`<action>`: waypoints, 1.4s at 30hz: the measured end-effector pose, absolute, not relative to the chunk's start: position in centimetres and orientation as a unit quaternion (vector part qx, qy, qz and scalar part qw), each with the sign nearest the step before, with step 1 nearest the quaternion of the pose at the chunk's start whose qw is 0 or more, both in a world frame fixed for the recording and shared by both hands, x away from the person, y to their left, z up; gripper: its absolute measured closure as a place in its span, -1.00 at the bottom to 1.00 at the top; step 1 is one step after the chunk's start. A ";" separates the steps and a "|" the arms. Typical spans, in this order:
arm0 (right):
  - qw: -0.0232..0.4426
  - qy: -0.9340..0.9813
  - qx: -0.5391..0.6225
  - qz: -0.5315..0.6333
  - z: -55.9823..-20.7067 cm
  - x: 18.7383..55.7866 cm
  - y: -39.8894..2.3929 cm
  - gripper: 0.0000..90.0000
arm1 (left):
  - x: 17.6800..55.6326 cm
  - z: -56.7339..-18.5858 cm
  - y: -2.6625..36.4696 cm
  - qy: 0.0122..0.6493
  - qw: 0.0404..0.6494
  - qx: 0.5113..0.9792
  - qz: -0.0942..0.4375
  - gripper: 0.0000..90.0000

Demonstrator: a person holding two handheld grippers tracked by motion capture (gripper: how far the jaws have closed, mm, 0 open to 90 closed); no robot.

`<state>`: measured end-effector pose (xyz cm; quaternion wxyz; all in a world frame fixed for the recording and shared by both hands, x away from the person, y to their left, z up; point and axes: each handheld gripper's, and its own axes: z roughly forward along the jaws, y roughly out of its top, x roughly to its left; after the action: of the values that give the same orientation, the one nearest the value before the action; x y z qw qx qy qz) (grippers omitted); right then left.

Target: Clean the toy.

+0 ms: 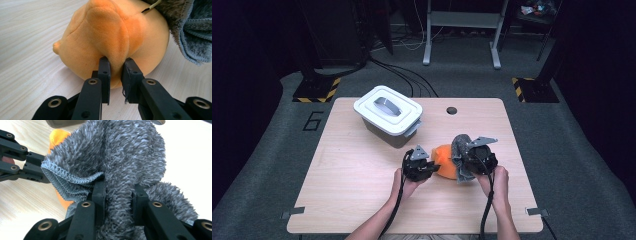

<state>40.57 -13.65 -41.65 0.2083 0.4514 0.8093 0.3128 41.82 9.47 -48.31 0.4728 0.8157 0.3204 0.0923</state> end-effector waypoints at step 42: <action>0.210 0.799 0.469 0.311 -42.7 42.0 -14.5 0.56 | 41.4 -49.6 8.0 0.256 0.443 0.843 0.168 0.52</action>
<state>42.04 -14.46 -42.70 0.2100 0.4691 0.7994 0.3110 41.42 7.98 -49.62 0.4427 0.8426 0.2561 0.1684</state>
